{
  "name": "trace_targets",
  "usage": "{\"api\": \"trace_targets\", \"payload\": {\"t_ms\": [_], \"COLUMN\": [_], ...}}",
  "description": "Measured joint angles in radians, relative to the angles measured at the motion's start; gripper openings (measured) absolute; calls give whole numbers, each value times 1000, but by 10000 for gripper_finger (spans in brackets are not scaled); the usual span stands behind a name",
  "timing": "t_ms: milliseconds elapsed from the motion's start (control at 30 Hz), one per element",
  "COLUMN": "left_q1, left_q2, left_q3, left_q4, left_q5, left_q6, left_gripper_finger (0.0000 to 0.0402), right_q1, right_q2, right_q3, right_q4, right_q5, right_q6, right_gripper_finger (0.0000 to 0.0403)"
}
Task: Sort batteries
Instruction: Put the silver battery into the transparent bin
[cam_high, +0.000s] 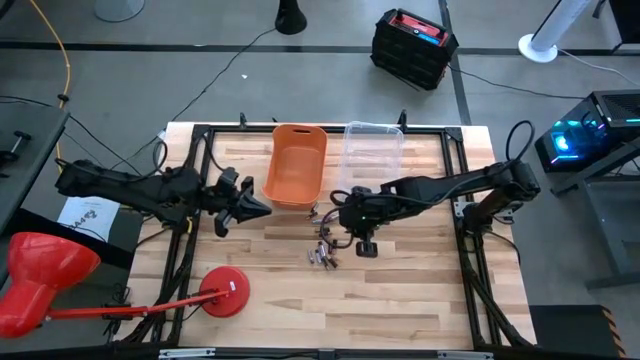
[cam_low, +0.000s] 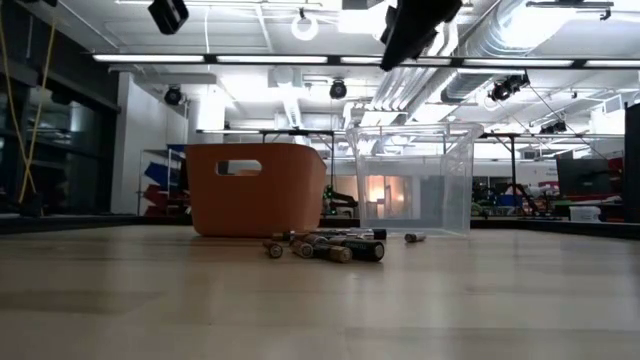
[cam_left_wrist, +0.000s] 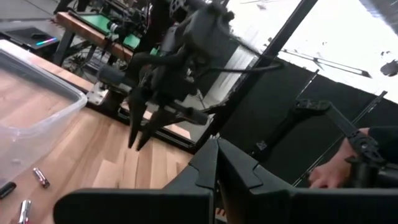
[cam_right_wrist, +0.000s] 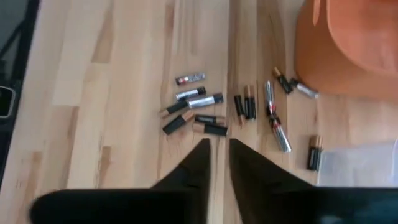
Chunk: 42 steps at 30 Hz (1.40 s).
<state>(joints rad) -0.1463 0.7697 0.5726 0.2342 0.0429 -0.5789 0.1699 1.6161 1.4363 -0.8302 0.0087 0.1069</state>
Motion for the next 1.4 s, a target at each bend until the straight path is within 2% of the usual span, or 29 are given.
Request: {"api": "trace_targets", "payload": {"t_ms": [267, 400, 600, 700, 833, 1067, 1400], "left_q1": [-3, -32, -110, -145, -172, -175, -175], "left_q2": [2, 13, 99, 162, 243, 317, 329], "left_q3": [2, 2, 1, 1, 0, 1, 1], "left_q4": [-6, -107, -386, -469, -470, -439, -412], "left_q5": [-3, -10, -98, -141, -208, -220, -240], "left_q6": [-3, 28, 31, 4, -14, -47, -56], "left_gripper_finger": [1, 1, 1, 1, 1, 1, 0], "right_q1": [21, 44, 67, 49, -4, -103, -125], "right_q2": [0, 14, 70, 124, 201, 298, 309], "right_q3": [-10, -54, -161, -214, -241, -234, -233], "right_q4": [2, -30, -19, 25, 144, 147, 125], "right_q5": [138, 125, 126, 189, 265, 273, 235], "right_q6": [-39, -138, -344, -432, -493, -536, -650], "right_gripper_finger": [202, 233, 212, 189, 166, 152, 151]}}
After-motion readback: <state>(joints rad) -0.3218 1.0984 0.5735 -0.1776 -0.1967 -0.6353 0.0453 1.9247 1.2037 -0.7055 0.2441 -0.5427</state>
